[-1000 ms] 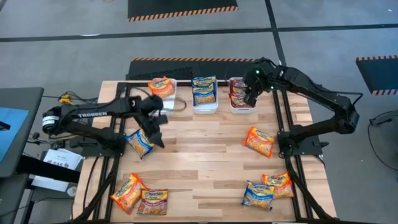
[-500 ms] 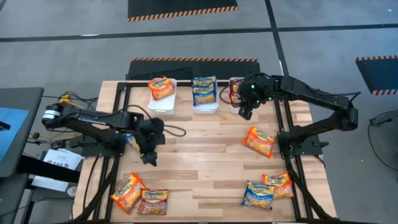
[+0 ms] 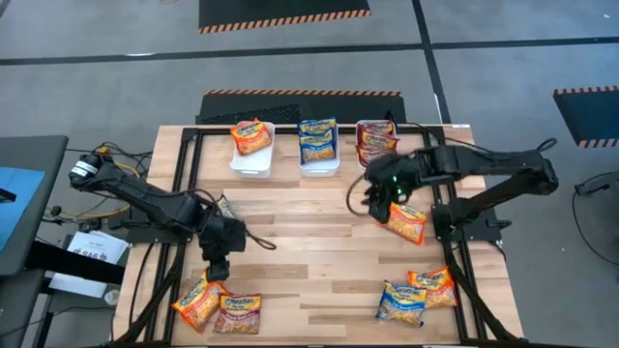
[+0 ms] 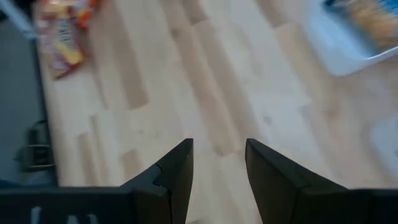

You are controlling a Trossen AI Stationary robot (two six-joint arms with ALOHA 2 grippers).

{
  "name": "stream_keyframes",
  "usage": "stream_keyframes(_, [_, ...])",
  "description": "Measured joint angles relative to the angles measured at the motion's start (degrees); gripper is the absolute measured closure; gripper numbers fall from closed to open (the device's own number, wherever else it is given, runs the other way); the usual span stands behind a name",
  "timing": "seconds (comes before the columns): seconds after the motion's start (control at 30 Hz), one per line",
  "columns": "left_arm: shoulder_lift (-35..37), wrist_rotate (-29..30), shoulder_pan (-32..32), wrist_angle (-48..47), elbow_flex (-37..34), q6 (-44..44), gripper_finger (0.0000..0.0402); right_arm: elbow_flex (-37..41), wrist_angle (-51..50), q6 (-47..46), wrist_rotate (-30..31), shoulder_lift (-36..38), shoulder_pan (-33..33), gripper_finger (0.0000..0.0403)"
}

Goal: Sort Maruchan noodles
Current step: Put the orange noodle pack into the left white bin

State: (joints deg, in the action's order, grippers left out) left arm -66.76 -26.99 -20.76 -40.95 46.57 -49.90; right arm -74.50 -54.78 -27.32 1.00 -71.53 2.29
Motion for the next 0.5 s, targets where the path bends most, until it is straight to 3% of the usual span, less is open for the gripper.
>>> stream_keyframes(0.2, [0.0, 10.6, -4.9, -6.8, 0.0, -15.7, 0.0288, 0.0, 5.1, -8.0, 0.8, -0.7, 9.3, 0.0232])
stream_keyframes(0.5, [0.0, 17.8, -15.8, -10.5, 0.0, -30.9, 0.0288, 0.1, 12.5, -11.4, 3.4, -4.3, 17.2, 0.0232])
